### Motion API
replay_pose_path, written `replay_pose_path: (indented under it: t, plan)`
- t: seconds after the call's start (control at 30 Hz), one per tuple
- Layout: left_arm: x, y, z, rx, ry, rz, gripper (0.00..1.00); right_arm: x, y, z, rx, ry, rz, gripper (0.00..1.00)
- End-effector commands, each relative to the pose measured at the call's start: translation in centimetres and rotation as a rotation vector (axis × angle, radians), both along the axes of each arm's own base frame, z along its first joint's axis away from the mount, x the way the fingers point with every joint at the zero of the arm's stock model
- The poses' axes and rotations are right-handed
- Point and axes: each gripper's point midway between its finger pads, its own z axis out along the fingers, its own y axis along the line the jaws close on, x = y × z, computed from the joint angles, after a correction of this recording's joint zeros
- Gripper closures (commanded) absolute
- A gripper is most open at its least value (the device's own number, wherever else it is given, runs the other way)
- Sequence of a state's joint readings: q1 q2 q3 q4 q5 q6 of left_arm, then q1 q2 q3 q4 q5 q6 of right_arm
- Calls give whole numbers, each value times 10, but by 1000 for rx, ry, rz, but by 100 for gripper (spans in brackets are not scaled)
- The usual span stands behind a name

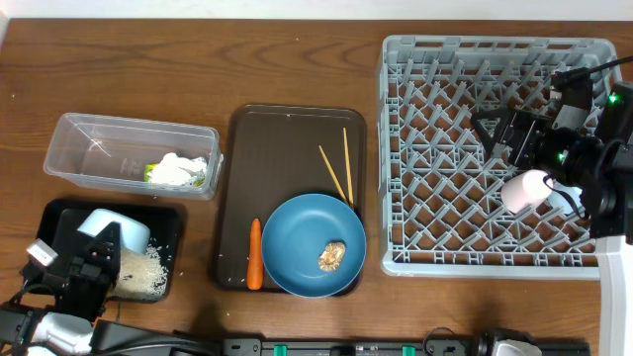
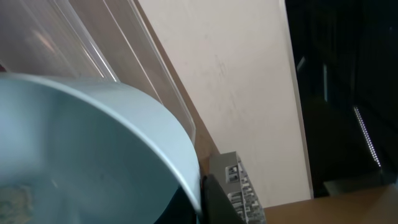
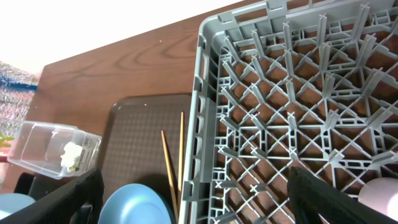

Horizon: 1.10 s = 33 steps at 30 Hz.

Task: Sort waste into correct bins and load items into the dishwasher rack
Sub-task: 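Tip the rice out of the bowl onto the black tray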

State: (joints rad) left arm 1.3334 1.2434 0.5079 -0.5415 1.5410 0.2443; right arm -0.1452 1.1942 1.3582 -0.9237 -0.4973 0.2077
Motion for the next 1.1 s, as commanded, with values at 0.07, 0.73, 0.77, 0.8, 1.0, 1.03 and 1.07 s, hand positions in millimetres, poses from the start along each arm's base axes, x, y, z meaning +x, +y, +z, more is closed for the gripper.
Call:
replay_pose_path:
  t: [0.07, 0.73, 0.77, 0.8, 1.0, 1.03, 1.07]
  plan:
    - [0, 0, 8, -35, -24, 2, 94, 1, 3, 0, -2, -3, 10, 13]
    - [-3, -1, -9, -256, 116, 44, 94, 2, 2, 1, -3, -9, 10, 12]
    - [-3, -5, -13, -208, 128, 32, 94, 1, 3, 1, -2, -7, 10, 12]
    - [-3, -4, -20, -128, 153, 31, 94, 1, 3, 1, -2, -5, 10, 12]
    - [6, -7, 12, -153, 5, -33, 94, 2, 4, 3, 4, -16, 14, 12]
    - [9, -10, 17, -120, -3, -58, 94, 2, 4, 3, 4, -16, 14, 12]
    - [13, -14, 23, -86, -12, -85, 94, 2, 4, 3, 4, -16, 14, 13]
